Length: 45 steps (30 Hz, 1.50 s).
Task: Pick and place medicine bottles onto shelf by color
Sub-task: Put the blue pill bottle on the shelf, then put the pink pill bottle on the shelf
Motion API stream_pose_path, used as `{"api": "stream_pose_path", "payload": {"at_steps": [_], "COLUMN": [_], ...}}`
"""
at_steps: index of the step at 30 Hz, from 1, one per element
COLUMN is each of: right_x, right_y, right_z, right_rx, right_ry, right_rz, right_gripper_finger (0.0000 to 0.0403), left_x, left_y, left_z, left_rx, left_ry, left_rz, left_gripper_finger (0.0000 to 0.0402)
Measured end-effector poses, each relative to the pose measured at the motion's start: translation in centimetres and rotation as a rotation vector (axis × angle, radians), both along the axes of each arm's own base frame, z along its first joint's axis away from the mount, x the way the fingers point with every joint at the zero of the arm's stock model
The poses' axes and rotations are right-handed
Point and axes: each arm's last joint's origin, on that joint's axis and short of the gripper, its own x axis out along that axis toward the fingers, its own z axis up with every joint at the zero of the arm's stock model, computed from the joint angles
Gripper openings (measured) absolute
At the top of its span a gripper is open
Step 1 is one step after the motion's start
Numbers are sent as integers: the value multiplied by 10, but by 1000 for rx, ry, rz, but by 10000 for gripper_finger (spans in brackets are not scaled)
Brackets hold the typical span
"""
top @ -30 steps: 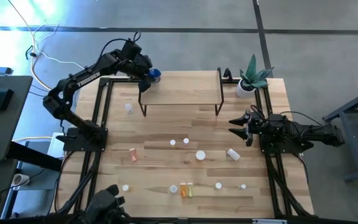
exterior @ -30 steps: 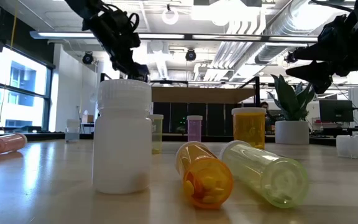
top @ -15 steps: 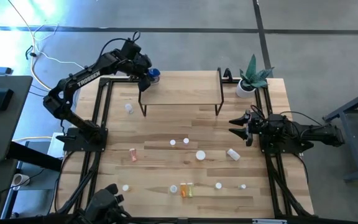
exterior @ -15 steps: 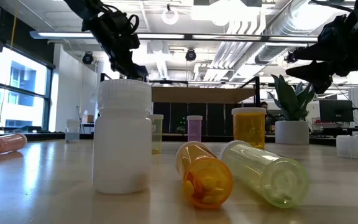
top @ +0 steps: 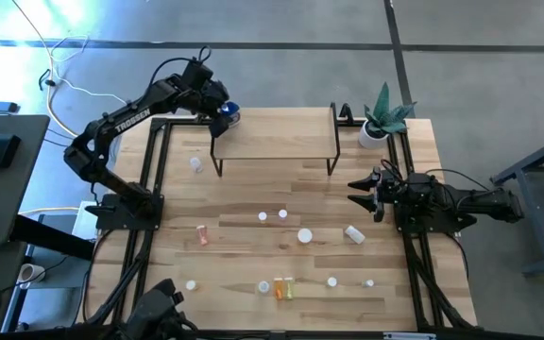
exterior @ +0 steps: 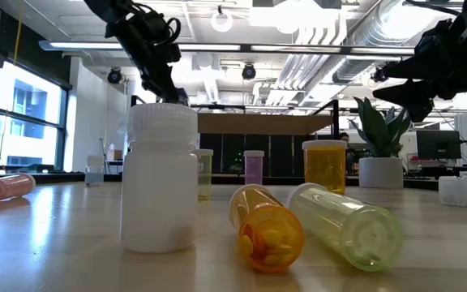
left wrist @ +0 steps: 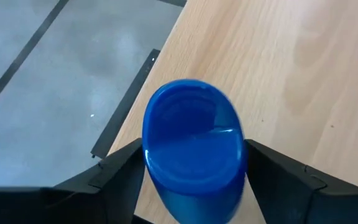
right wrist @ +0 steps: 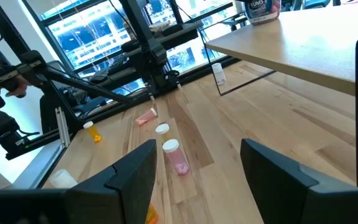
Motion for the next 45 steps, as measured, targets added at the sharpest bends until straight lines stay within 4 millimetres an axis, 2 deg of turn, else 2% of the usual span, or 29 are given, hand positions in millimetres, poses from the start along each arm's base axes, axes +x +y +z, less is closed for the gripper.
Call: {"api": "stream_pose_path", "payload": {"at_steps": [6, 16, 22, 30, 36, 39, 45], "right_x": [0, 0, 0, 0, 0, 0, 0], "right_y": [0, 0, 0, 0, 0, 0, -2], "right_z": [0, 0, 0, 0, 0, 0, 2], "right_rx": [0, 0, 0, 0, 0, 14, 162], "right_ry": [0, 0, 0, 0, 0, -3, -51], "right_rz": [0, 0, 0, 0, 0, -1, -72], "right_gripper_finger": [224, 224, 224, 224, 224, 224, 224], "left_x": [-6, -23, -26, -7, 8, 17, 26], "left_y": [-9, -35, -62, -108, -138, -148, -157], "left_z": [14, 54, 75, 91, 85, 71, 40], "left_rx": [31, 103, 64, 18, -144, -199, -241], "left_ry": [-33, -185, -316, -410, -486, -533, -663], "left_rz": [17, 102, 156, 9, -186, -229, -210], "left_gripper_finger": [258, 257, 257, 257, 257, 257, 257]}}
